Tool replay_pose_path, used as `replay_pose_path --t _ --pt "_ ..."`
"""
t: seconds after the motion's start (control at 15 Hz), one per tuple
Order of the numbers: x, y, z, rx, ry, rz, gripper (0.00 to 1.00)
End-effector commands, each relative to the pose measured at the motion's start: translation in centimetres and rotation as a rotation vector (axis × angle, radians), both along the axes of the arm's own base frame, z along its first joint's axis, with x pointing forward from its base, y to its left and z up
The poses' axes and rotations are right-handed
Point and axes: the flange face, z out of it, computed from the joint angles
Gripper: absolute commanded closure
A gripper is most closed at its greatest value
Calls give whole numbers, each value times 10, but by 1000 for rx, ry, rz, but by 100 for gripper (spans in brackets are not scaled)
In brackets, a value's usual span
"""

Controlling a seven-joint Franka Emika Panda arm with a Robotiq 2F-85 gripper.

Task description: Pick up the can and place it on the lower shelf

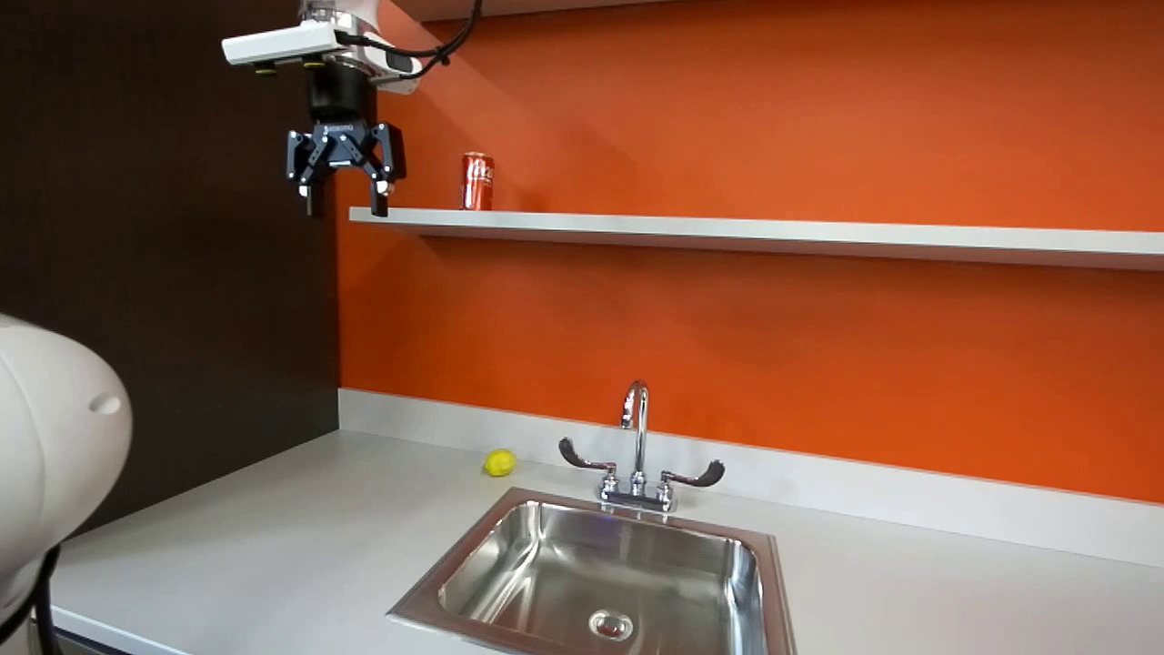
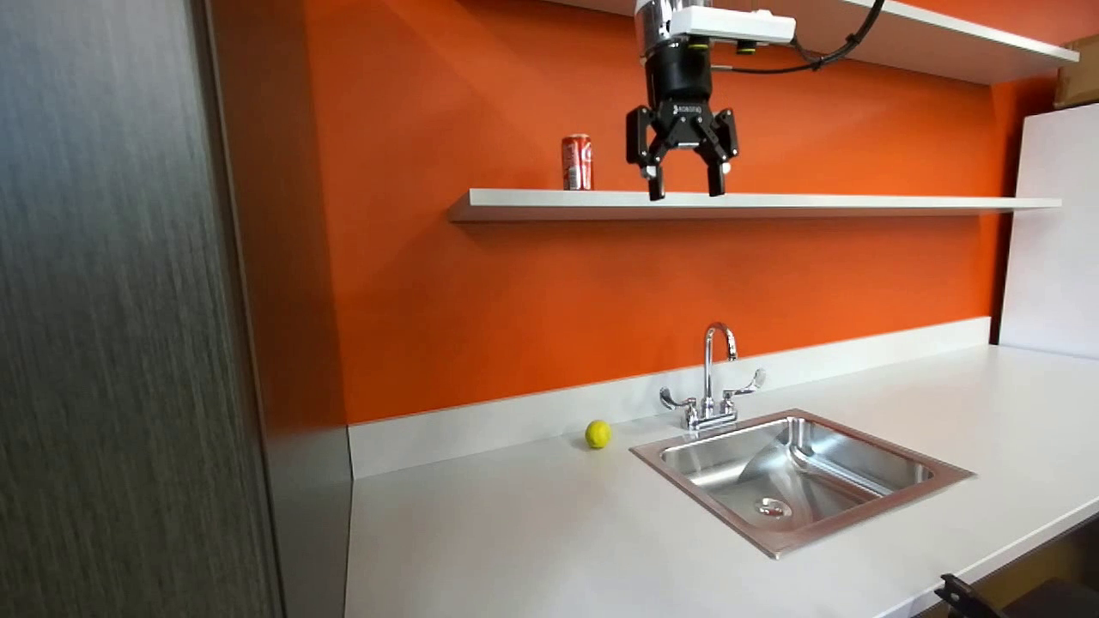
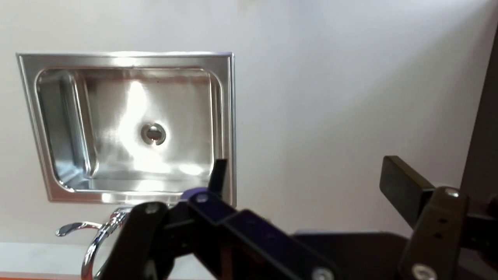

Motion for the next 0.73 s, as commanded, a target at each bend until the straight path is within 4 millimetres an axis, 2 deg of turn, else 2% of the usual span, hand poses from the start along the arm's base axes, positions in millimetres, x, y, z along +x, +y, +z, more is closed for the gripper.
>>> replay_pose_path --t 0.0,0.33,0.4,0.47,0.67 --pt "-30 -6 -28 19 39 14 0" --pt "-61 -15 -74 20 118 -12 0" --pt "-43 -9 -63 -5 121 -14 0" --pt "-47 -10 -69 -7 132 -15 0" --pt "-46 -9 -68 -6 131 -15 0"
